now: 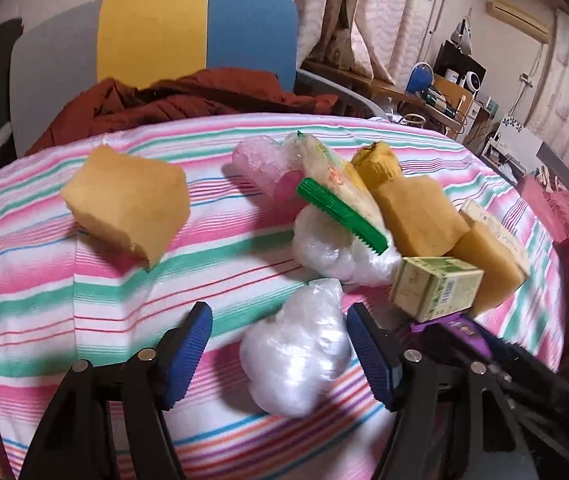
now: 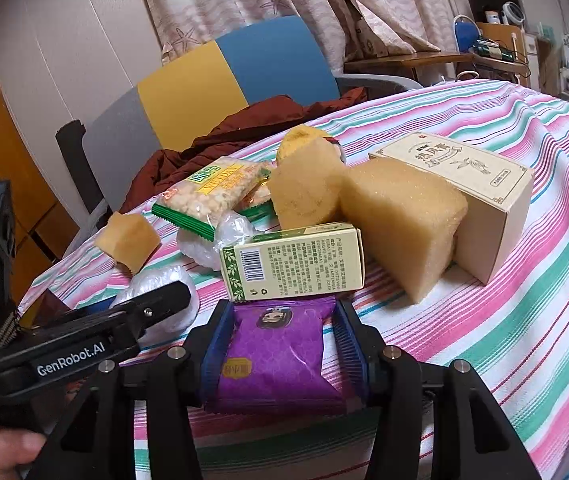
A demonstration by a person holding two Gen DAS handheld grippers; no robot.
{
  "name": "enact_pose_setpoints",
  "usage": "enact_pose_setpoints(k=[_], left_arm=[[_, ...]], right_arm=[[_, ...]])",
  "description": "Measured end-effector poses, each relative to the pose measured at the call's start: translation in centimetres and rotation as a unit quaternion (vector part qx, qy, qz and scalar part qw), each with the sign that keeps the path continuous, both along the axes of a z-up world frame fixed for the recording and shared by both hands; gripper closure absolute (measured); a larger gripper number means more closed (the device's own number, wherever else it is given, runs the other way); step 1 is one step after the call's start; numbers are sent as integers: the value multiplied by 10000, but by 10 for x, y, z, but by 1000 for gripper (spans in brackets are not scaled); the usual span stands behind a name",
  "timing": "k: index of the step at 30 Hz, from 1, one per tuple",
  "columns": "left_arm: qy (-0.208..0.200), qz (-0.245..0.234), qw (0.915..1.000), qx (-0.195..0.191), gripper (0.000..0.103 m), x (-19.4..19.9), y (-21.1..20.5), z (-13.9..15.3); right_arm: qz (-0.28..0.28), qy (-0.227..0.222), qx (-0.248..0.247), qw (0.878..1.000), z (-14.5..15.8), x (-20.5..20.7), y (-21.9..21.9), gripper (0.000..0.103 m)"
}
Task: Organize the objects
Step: 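Grasp a purple packet with the right tool while the left grasps a plastic bag, then carry both items over the gold tray and open both tools to drop them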
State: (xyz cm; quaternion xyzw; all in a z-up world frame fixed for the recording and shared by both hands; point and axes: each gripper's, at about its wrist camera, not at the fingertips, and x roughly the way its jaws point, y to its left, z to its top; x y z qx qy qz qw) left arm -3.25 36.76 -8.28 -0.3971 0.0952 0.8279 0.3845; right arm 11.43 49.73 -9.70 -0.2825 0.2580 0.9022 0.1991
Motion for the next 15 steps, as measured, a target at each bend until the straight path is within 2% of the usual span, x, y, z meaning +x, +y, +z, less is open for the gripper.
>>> enact_pose_setpoints(k=[1,3,5,8,15], left_arm=[[4,26,10000,53,38,0,-2,-1],[-23,114,9998,129,51,-3,-6,0],[-118,194,9993,287,57,-7,-12,0],[-223,277,9982,475,58,-10,-21,-1],[-212,378,9973,594,58,0,-34,-2]], right_arm=[[2,4,-1,10000,0,1,0,50],[2,3,1,10000,0,1,0,50],[2,1,2,10000,0,1,0,50],[1,1,6,10000,0,1,0,50],[1,-32,77,10000,1,0,-2,50]])
